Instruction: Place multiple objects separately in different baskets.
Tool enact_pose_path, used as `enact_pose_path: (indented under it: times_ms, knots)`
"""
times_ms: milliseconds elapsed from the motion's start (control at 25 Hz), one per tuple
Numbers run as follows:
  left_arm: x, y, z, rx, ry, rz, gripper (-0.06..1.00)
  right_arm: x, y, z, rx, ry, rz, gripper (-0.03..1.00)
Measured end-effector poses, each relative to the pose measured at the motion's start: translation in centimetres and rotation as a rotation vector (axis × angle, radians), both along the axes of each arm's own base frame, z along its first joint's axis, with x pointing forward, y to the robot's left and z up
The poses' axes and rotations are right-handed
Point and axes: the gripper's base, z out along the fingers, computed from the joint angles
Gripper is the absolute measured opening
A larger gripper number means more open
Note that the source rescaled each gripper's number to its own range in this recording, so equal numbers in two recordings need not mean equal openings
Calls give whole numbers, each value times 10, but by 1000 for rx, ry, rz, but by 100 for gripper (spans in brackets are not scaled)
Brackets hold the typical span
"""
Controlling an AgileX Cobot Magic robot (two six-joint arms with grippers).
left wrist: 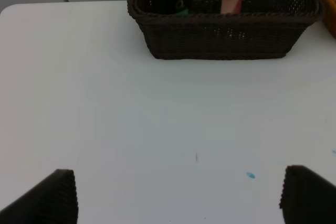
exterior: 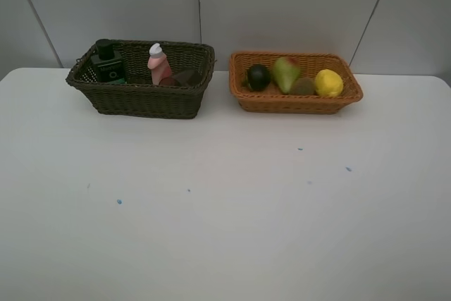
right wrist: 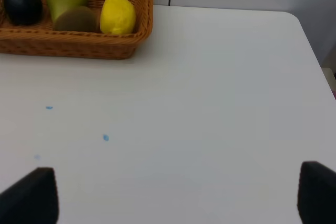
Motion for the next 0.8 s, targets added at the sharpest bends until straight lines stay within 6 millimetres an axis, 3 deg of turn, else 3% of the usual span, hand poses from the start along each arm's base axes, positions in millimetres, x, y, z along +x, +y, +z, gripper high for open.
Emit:
enact_pose_path:
  times_ms: [800]
  knots:
    - [0,0,0,-3,0,-2,100,0,0,0,0,0,0,100]
